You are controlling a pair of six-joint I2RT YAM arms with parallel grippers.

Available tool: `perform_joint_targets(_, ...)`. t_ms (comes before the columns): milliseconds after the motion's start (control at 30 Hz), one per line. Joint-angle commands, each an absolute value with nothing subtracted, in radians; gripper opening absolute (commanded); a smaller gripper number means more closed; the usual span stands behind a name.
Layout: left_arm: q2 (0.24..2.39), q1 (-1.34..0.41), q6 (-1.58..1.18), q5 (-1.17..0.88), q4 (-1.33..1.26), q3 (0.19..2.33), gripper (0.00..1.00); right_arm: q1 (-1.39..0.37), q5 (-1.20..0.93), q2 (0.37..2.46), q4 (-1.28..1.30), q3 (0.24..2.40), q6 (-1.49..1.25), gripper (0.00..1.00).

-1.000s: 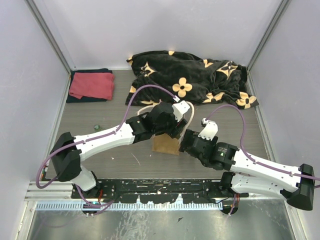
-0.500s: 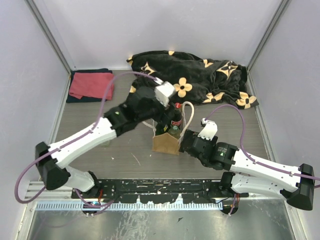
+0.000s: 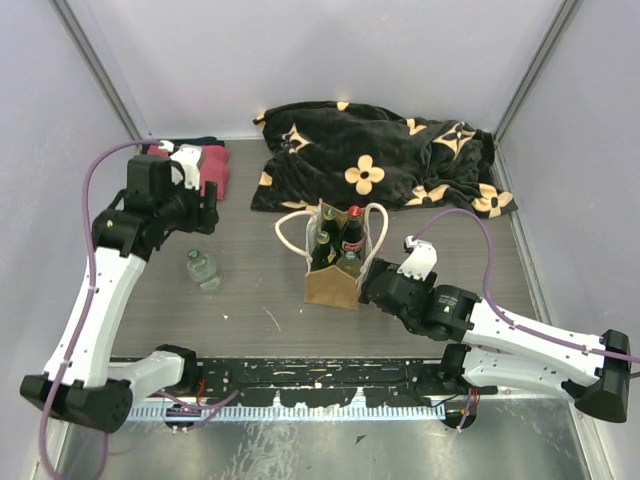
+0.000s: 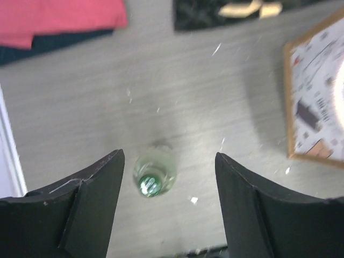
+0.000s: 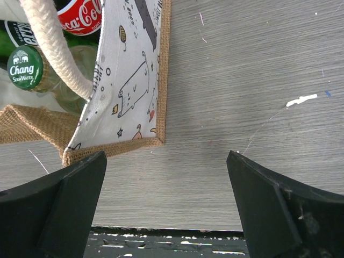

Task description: Place the beverage into the canvas bag

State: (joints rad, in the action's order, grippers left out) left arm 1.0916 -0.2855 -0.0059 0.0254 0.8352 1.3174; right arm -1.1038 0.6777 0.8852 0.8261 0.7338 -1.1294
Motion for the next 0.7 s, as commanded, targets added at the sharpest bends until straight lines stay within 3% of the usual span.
perform_joint_targets(0,1.220,-0.140,0.183,-0.166,1.223,1.438,0.73,-1.100,0.693,0.847,0.802,0.732,-1.127,1.00)
perform_joint_targets(133,1.312,-0.041,0.318,-0.220,1.397,1.502,0.70,-1.100,0.690,0.838,0.809,0.732,-1.131,1.00)
perform_joint_targets(367,1.371,-0.027,0.429,-0.208,1.477,1.489,0.70,-1.100,0.684,0.833,0.811,0.729,-1.137,1.00)
perform_joint_targets(667,1.437,-0.029,0.414,-0.197,1.394,1.436,0.68,-1.100,0.685,0.815,0.815,0.721,-1.137,1.00)
